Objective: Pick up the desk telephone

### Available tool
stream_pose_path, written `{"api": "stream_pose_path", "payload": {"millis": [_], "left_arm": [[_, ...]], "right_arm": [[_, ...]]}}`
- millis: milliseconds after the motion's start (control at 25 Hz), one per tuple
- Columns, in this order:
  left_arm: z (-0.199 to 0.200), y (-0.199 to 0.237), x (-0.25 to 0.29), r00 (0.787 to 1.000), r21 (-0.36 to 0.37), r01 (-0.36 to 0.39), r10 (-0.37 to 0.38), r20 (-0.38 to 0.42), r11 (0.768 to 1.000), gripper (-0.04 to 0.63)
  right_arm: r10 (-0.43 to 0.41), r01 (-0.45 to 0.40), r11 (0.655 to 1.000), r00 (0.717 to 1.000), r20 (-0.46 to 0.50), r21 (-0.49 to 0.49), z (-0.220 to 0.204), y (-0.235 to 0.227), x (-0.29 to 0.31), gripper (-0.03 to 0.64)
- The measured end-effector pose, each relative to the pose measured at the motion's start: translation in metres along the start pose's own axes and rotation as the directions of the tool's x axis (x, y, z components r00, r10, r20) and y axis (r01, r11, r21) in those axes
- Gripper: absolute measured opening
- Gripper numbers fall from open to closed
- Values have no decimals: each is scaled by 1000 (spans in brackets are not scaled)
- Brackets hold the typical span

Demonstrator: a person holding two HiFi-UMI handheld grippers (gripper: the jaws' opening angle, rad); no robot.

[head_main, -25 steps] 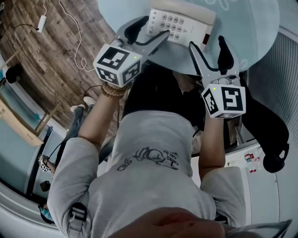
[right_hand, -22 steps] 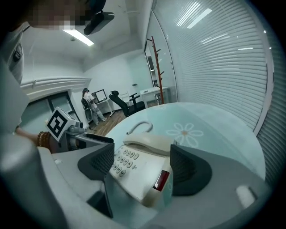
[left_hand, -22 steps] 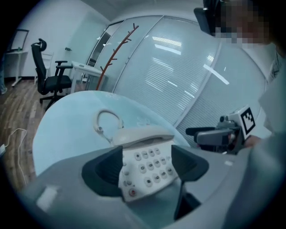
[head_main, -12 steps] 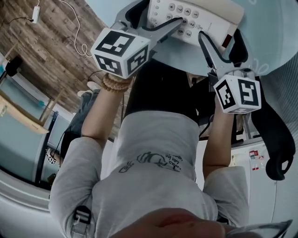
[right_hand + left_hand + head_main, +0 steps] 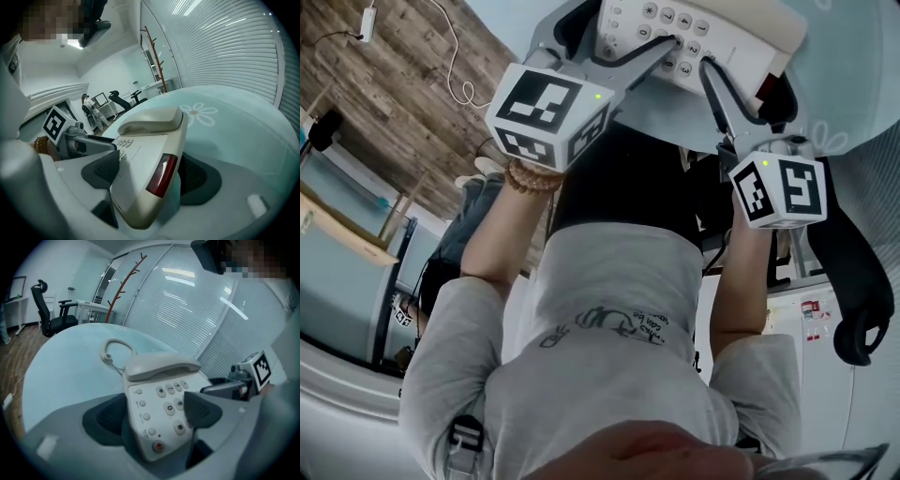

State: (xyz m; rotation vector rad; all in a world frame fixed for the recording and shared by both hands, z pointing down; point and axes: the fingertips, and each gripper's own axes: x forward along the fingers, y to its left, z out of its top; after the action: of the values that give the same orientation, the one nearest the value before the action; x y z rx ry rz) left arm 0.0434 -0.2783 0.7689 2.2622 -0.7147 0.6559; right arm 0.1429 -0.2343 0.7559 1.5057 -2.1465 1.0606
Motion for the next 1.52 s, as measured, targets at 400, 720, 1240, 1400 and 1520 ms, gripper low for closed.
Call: {"api": "stream_pose_path", "payload": {"millis": [400, 720, 1240, 1400, 1520], "left_arm": [[5, -4, -9, 999, 31, -26, 27, -38, 999, 388], [25, -11, -31, 999, 38, -47, 48, -8, 998, 387], [120, -60, -102, 992, 93, -73, 63, 111, 993, 387], [147, -74, -130, 990, 104, -81, 68, 124, 991, 387], [168, -90, -151, 988, 119, -91, 74, 137, 989, 387]], "right_arm": [[-54, 55, 998, 998, -24, 40, 2, 8, -6, 371], [-49, 49, 998, 999, 4, 30, 23, 24, -19, 371], [-47, 52, 998, 993, 105, -42, 119, 67, -87, 373], [-50, 56, 998, 991, 124, -41, 146, 87, -109, 373], [-43, 49, 998, 990, 136, -44, 166, 99, -130, 373]]}}
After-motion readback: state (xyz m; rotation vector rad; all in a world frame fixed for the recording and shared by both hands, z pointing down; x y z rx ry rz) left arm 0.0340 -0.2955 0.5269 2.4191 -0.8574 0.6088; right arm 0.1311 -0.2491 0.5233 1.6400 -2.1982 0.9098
